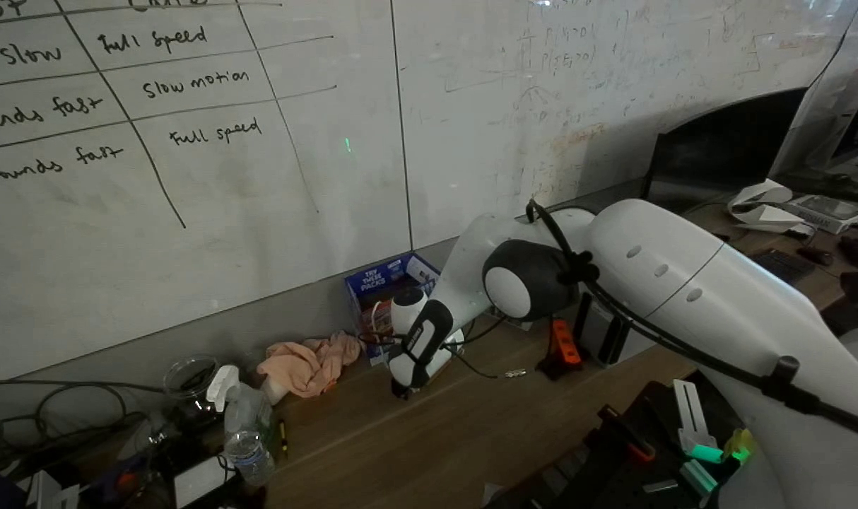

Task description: Put the strings in the box

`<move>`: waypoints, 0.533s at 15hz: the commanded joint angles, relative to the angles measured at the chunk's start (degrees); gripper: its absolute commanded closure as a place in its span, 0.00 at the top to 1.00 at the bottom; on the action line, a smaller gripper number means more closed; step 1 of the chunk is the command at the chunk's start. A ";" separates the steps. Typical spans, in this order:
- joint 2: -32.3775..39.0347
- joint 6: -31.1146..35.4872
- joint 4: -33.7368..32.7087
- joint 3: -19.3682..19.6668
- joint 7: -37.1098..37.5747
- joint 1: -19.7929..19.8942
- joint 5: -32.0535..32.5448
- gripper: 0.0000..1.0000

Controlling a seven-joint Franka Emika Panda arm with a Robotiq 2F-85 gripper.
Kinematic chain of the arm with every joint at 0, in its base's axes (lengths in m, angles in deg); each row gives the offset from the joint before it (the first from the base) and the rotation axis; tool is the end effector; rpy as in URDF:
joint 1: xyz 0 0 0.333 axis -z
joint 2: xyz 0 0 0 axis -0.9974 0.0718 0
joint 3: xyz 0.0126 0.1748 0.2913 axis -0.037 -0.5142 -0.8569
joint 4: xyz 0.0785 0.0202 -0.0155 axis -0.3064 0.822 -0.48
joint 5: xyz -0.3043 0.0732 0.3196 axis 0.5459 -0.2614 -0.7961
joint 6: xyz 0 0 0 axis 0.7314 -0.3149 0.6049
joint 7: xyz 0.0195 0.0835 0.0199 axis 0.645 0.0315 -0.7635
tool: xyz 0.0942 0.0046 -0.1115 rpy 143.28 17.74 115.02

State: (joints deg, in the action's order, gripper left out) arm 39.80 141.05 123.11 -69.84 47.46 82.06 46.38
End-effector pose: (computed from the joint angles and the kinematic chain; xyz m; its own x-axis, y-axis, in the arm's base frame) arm 0.6883 0.0642 -0.1470 0.9777 0.2067 0.0376 0.2057 -0.9782 0.0292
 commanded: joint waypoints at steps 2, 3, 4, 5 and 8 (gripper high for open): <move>1.87 -1.73 -3.79 0.27 -0.51 -0.27 -0.91 1.00; 1.94 -1.74 -3.88 0.31 -0.48 -0.29 -0.89 1.00; 2.12 -1.86 -4.19 0.36 -0.44 -0.32 -0.88 1.00; 2.15 -2.09 -4.32 0.30 -0.50 -0.28 -0.89 1.00; 2.10 -2.82 -4.57 0.09 -0.81 -0.07 -0.88 1.00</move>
State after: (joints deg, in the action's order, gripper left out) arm 40.98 139.80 120.96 -69.80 47.46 82.06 46.38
